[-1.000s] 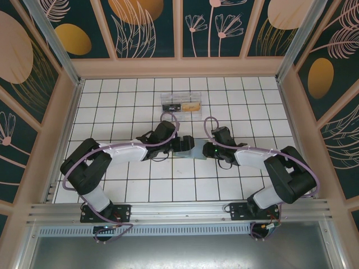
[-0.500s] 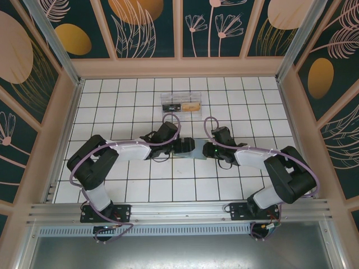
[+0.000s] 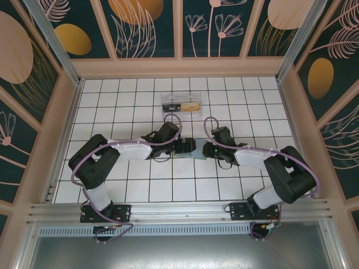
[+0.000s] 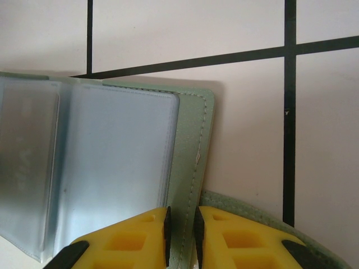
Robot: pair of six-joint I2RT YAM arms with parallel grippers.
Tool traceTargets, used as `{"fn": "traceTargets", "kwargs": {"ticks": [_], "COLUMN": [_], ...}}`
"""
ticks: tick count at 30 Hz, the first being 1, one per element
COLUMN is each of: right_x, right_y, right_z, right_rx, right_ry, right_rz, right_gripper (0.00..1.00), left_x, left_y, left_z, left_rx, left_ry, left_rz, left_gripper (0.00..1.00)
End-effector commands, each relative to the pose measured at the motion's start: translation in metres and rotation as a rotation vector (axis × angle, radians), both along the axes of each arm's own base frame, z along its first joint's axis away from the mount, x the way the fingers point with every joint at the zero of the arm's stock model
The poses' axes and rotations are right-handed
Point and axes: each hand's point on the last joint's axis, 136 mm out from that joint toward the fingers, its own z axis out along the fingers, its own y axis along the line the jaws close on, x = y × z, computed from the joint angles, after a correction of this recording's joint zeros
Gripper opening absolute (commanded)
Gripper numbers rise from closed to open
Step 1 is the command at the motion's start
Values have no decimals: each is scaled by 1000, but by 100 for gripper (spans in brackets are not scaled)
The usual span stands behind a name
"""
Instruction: Take the credit cards out of the card holder
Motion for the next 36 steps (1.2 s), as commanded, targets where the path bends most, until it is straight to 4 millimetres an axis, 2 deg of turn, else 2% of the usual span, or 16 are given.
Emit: {"fn": "traceTargets", "kwargs": {"ticks": [1,3,9,14,24,33,36], "right_x": [-5,-5,-5,-5,-5,-5,-5], "right_y": [-1,-1,0,-1,0,-1,0], "right_z": [-11,-11,-11,-11,-11,-10,-10], "right_rx": [-3,-4,0,0,1,-1,2], "right_ry": [40,41,41,43,42,39,40], "right_rz": [-8,-8,-9,-9,-9,-10,-9], "right_gripper": [22,22,22,22,22,22,22], "left_x": [3,4,4,4,-4,2,9], "left_y": [-5,-5,-5,-2,-22,-5,8], "left_z": [21,26,25,15,26,22,18], "left_rx": [-25,-31,-27,-3,-103,-7,63], "left_ry": [-45,-55,-56,-39,-35,-61,-79], "left_rz": [-8,-6,-5,7,-64,-15,40], "left_gripper": [94,94,94,94,93,94,93]}}
